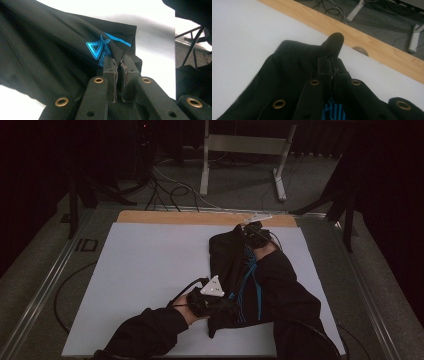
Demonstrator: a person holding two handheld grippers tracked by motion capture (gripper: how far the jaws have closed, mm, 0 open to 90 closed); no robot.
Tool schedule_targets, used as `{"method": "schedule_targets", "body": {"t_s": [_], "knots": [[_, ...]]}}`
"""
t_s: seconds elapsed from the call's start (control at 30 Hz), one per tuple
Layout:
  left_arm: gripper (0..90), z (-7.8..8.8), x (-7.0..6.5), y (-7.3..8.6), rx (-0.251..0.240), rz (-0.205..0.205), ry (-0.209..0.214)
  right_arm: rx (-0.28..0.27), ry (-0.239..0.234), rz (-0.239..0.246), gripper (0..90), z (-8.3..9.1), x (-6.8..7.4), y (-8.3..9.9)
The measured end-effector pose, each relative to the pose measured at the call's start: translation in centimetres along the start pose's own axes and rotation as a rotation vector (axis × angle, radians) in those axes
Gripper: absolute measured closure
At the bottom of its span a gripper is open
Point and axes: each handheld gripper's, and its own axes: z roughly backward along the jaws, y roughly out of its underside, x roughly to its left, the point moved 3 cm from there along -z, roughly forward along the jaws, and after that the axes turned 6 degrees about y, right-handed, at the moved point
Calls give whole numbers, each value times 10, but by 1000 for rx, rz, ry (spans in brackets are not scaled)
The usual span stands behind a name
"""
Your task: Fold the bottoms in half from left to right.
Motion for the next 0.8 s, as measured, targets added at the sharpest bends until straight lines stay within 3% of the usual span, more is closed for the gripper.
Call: {"method": "schedule_targets", "body": {"t_s": [0.37, 0.63, 0.8], "knots": [[844, -33, 4, -9, 17, 4, 35, 16, 27, 3, 880, -4, -19, 14], [843, -55, 5, -13, 34, -7, 56, 43, 38, -3, 879, -14, -24, 22], [841, -65, 7, -15, 36, 10, 65, 74, 41, 8, 879, -22, -25, 27]]}}
